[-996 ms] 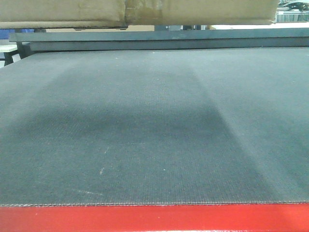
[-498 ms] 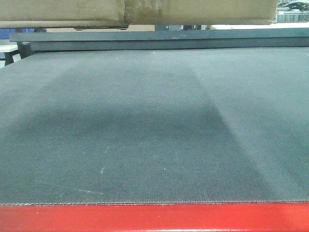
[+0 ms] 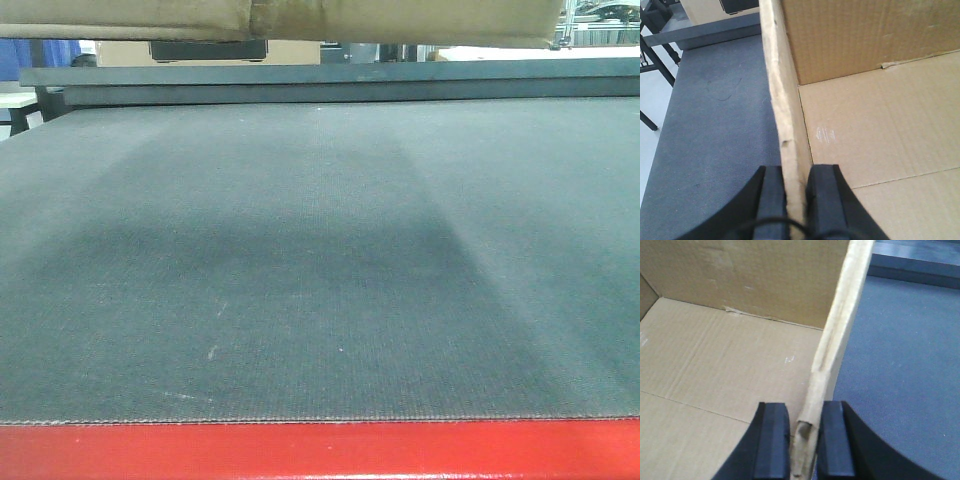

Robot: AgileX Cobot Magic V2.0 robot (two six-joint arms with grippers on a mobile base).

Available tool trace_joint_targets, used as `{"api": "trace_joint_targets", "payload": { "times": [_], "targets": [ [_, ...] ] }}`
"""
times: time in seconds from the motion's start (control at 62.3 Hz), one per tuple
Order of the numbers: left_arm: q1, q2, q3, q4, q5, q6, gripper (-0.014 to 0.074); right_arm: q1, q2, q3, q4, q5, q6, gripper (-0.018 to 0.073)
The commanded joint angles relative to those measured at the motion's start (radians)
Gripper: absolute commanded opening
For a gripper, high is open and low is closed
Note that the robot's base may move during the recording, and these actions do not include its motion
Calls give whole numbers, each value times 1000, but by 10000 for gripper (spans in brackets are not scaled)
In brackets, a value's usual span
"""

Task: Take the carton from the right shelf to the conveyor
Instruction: 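Lower the carton onto the belt and open both grippers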

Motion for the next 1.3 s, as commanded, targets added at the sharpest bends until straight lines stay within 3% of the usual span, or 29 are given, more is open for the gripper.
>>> {"api": "trace_joint_targets", "payload": {
  "times": [0.0,0.305,0.562,0.674,0.964,1.044,1.108,1.188,1.269,1.285],
  "targets": [
    [0,-9,-7,29,-65,11,-16,2,-17,-8,20,-35,-17,-60],
    [0,-7,-7,-8,-58,11,-16,2,-13,-8,20,-29,-17,-60],
    [122,55,9,-234,-73,11,-16,-56,82,-3,20,4,-17,-60],
    [154,97,53,-250,-109,11,-16,-81,150,26,20,-3,-17,-60],
    [154,184,196,-250,-251,11,-12,-91,300,70,10,-86,-17,-24],
    [154,209,204,-248,-261,11,55,-91,323,70,10,-95,-17,96],
    [154,226,204,-248,-263,11,153,-91,331,70,10,-98,-17,250],
    [154,237,204,-248,-261,11,393,-91,332,70,10,-104,-17,482],
    [154,237,204,-248,-263,11,635,-91,323,70,10,-117,-17,579],
    [154,237,201,-248,-263,11,621,-91,321,70,10,-116,-17,575]
  ]
}}
